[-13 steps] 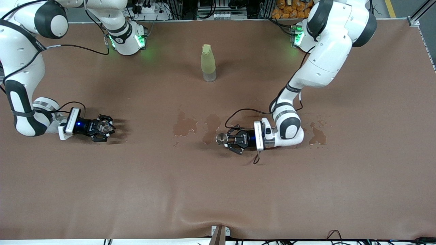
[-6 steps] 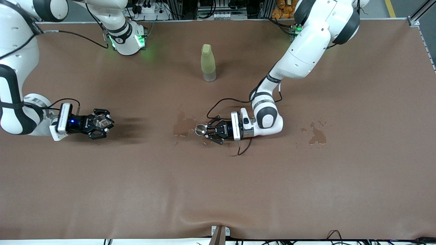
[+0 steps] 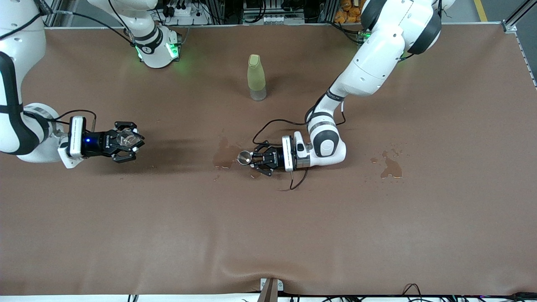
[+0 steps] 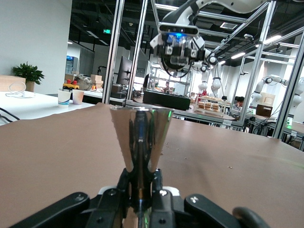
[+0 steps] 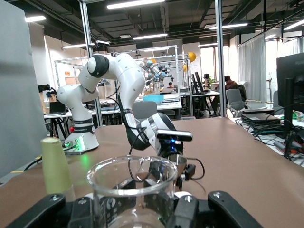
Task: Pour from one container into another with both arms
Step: 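Lift the jigger and glass cup, bringing both grippers together mid-table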
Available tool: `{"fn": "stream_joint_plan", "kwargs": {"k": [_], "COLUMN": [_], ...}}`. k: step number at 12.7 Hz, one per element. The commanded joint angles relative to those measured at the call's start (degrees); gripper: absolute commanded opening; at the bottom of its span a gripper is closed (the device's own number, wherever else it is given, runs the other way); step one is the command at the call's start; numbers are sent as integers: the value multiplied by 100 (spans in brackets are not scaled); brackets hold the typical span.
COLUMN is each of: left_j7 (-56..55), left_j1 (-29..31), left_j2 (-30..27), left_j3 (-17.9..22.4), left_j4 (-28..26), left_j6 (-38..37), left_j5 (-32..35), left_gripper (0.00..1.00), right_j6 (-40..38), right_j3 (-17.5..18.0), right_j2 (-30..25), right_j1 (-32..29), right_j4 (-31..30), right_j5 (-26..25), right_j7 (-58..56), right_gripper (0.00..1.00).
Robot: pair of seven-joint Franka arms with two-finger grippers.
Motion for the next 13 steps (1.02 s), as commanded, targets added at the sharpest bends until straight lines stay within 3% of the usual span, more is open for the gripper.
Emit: {"fn": "stream_joint_plan", "kwargs": {"k": [1, 4, 10, 13], "left_j7": [107, 107, 229, 659], "left_j1": [-142, -230, -485, -599], "left_j2": [-24, 20, 99, 108], "left_j3": [65, 74, 74, 83], "left_j4": [18, 44, 360, 352], "left_j6": [51, 181, 288, 288], "left_j5": [-170, -197, -503, -716], "left_gripper": [0, 0, 0, 0], "right_j6": [292, 890, 1628, 2032], "right_j3": [-63, -54, -19, 261], "right_j2": [-378, -722, -722, -722], "right_j1": [397, 854, 1698, 1945], "right_j4": [-348, -691, -858, -1016], "right_j5": [369, 904, 1863, 2391], "right_j7": [341, 483, 571, 562], "right_gripper": [0, 0, 0, 0]}}
